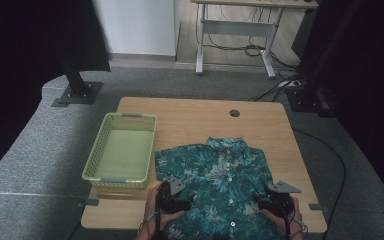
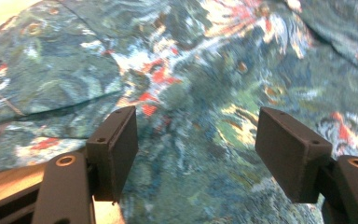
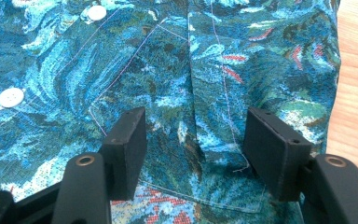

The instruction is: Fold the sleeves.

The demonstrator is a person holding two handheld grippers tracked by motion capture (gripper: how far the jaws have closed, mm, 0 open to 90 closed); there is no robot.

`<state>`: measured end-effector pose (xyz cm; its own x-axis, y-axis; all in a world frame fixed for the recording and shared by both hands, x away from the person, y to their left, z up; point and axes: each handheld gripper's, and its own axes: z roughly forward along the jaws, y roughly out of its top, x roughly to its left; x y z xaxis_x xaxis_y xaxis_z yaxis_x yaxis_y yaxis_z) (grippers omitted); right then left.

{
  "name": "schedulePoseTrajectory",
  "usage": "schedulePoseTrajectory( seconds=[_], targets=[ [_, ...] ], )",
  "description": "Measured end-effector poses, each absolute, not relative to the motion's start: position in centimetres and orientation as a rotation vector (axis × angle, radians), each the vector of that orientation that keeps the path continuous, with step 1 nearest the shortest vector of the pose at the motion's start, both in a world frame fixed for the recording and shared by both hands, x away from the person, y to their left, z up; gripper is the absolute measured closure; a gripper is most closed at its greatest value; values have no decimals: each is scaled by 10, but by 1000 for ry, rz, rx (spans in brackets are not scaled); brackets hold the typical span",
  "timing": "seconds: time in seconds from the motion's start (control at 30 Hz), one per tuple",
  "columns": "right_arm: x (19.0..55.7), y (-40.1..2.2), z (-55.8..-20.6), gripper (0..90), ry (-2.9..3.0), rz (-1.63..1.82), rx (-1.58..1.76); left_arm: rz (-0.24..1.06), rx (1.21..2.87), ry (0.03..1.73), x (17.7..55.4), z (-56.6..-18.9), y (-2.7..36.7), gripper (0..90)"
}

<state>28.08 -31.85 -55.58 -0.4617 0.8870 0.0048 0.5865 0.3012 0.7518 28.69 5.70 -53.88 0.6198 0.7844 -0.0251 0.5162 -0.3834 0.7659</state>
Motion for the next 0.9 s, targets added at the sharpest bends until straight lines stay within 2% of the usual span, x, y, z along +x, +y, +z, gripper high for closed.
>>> schedulePoseTrajectory(
  seconds=[0.9],
  targets=[
    [272,-340,-556,378,2141,979,1332,430,2040,1122,321,-532,68,280]
  ],
)
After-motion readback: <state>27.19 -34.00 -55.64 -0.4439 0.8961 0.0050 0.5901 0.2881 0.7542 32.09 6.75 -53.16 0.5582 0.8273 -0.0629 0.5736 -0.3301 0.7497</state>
